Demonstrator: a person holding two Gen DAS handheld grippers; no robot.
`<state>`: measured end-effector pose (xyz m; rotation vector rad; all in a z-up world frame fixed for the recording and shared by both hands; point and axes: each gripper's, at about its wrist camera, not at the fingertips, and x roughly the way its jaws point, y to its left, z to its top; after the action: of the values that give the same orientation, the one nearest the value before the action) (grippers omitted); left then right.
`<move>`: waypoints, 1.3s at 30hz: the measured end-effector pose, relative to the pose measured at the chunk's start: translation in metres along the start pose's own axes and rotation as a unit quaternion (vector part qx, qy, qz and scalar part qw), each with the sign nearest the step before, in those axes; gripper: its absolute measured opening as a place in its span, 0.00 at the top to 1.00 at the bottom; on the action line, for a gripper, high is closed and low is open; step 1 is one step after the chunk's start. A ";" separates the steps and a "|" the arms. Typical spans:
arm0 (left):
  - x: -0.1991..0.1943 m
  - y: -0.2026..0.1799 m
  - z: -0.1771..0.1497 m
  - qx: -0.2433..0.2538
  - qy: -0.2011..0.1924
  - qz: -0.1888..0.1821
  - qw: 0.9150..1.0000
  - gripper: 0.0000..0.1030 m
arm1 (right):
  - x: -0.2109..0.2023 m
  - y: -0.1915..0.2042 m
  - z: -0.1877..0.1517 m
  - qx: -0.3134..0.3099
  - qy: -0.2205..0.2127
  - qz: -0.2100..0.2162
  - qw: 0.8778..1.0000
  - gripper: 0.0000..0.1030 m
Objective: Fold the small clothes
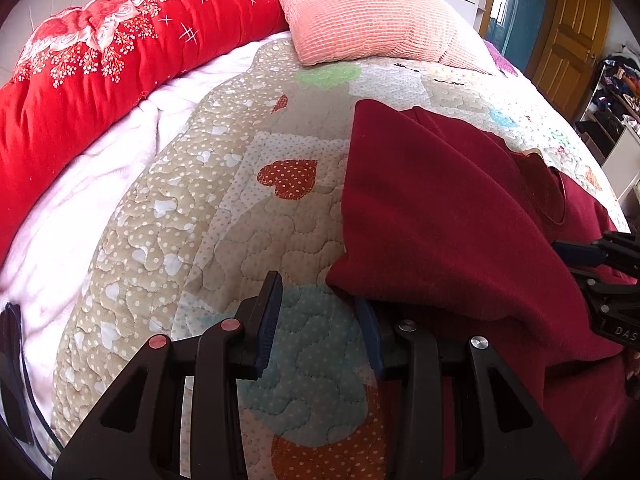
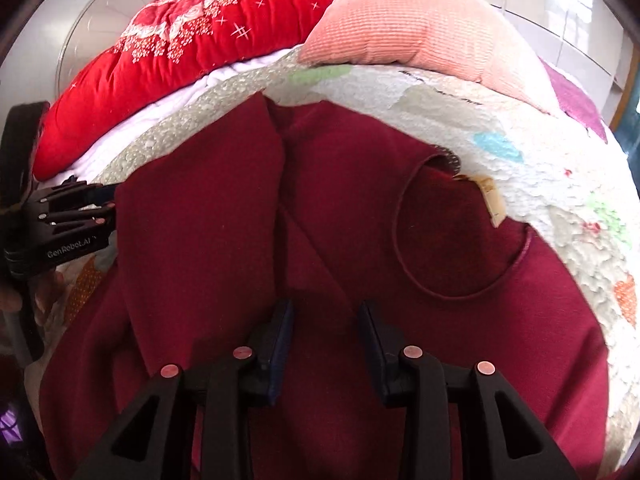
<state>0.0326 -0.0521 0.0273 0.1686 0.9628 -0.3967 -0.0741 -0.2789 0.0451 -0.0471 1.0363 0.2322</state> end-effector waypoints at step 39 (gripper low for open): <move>-0.003 -0.043 0.008 0.004 -0.014 0.009 1.000 0.48 | -0.081 -0.109 -0.079 0.218 -0.033 -0.158 0.963 0.57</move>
<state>0.0201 -0.0935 0.0355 0.1785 0.9308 -0.3853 -0.1572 -0.4107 0.0659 0.1916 0.9780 -0.2858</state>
